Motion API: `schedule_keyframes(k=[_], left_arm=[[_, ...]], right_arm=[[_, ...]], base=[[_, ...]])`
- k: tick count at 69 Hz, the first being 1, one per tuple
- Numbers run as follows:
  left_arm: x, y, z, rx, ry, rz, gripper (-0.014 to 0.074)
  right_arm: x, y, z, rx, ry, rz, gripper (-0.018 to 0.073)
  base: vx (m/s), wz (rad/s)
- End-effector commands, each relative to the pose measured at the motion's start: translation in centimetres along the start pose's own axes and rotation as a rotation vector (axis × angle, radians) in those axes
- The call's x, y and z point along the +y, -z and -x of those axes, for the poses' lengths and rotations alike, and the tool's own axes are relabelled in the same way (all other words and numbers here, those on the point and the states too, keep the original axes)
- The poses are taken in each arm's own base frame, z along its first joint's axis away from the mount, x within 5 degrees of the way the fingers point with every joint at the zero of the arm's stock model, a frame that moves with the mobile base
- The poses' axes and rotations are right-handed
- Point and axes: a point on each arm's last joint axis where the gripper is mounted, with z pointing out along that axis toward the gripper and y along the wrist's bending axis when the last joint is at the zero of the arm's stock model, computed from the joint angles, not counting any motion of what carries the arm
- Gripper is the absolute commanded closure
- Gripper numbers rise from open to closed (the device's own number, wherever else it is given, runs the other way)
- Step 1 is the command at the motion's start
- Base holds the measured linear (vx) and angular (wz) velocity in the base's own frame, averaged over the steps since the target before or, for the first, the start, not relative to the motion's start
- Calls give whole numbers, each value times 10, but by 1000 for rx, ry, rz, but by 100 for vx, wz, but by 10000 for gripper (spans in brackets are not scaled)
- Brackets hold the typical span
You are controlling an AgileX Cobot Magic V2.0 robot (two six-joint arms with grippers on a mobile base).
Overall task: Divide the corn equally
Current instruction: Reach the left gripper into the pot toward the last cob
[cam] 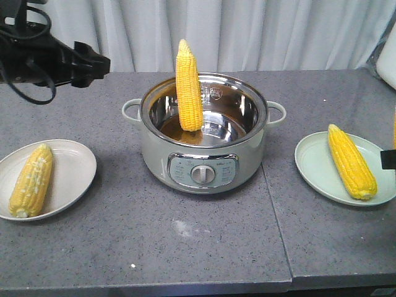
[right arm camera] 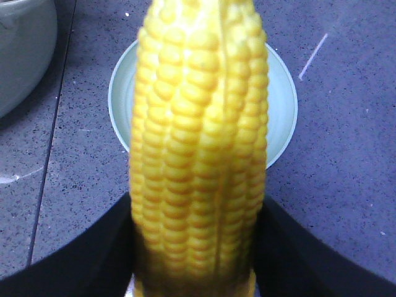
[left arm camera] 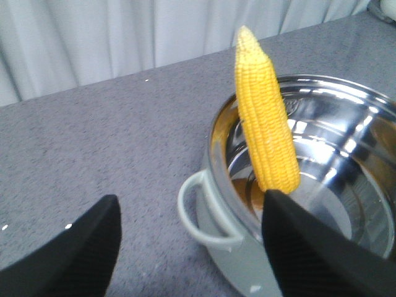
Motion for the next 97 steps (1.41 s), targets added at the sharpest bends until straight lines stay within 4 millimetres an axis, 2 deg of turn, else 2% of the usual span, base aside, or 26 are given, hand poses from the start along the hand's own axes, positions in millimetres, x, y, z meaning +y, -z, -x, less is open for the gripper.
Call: schedule_keyframes(k=[1, 19, 35, 57, 75, 97], left_arm=[[-9, -1, 24, -85, -1, -28, 42], [-27, -54, 34, 14, -6, -123, 21], [-45, -82, 45, 39, -34, -185, 22], [-57, -121, 36, 126, 35, -233, 22], [-58, -140, 27, 131, 70, -233, 22], [-59, -152, 25, 117, 112, -245, 22]], right_arm=[[-3, 11, 10, -100, 2, -13, 365], [-3, 11, 10, -100, 2, -13, 365], [-3, 11, 10, -100, 2, -13, 365], [-3, 11, 10, -100, 2, -13, 365], [-3, 11, 10, -100, 2, -13, 365], [-3, 11, 10, -100, 1, -12, 365]], base=[[0, 0], [0, 0], [0, 0], [0, 0], [0, 0], [0, 0]])
